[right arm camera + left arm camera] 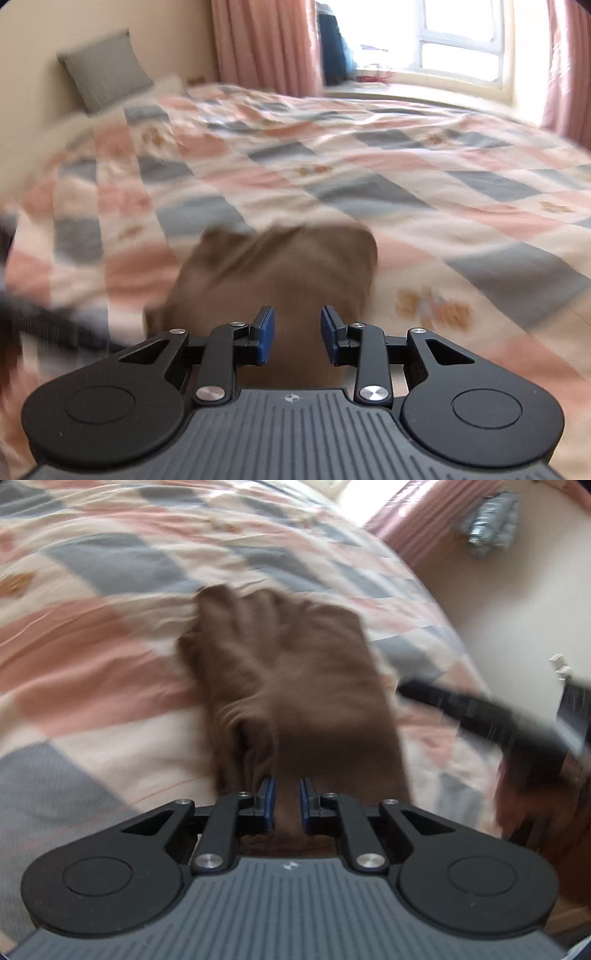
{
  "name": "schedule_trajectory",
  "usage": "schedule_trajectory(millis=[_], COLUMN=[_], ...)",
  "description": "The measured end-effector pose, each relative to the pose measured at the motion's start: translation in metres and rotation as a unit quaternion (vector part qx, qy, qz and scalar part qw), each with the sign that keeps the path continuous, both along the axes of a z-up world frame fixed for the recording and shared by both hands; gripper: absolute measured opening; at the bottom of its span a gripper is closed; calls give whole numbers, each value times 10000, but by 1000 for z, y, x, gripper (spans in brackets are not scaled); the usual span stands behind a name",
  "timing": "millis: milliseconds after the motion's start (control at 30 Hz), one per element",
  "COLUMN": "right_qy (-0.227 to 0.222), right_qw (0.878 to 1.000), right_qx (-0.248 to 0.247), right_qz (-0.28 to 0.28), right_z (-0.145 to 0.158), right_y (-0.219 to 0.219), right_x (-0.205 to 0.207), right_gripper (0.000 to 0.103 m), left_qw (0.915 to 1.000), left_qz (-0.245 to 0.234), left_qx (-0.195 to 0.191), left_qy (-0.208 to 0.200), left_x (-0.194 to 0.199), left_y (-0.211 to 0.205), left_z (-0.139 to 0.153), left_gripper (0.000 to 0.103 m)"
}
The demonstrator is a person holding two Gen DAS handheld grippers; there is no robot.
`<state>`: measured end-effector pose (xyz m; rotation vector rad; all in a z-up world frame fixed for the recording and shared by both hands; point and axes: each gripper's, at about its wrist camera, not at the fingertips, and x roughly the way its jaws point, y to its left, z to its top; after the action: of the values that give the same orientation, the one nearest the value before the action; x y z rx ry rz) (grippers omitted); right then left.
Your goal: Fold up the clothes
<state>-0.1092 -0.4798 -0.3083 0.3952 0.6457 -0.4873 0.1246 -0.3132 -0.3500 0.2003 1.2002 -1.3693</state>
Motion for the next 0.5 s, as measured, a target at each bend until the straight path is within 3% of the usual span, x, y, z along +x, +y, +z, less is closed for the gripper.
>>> schedule_trajectory(millis=[67,167,267,400,500], right_qy=[-150,24,427,555,529], right_qw=[9992,9946,9904,9817,9632], right_qx=[70,261,336,430,732], right_qz=[375,1004,1269,1770,2532], right_z=[-7,-23,-29,-9,5], right_y=[-32,-74,-109,-139,-145], right_x=[8,24,35,46,70], right_gripper=[33,31,28,29,29], left_qw=[9994,9965,9889,9718,9707], left_qz=[358,822,1456,2167,2234], left_qx=[21,62,258,878,811], left_qy=[-22,-153,-127,-295,-363], left_x=[-1,-7,-10,-26,-52], left_y=[8,11,12,12,10], left_z=[-9,-13,-14,15,40], left_gripper=[8,4,3,9,9])
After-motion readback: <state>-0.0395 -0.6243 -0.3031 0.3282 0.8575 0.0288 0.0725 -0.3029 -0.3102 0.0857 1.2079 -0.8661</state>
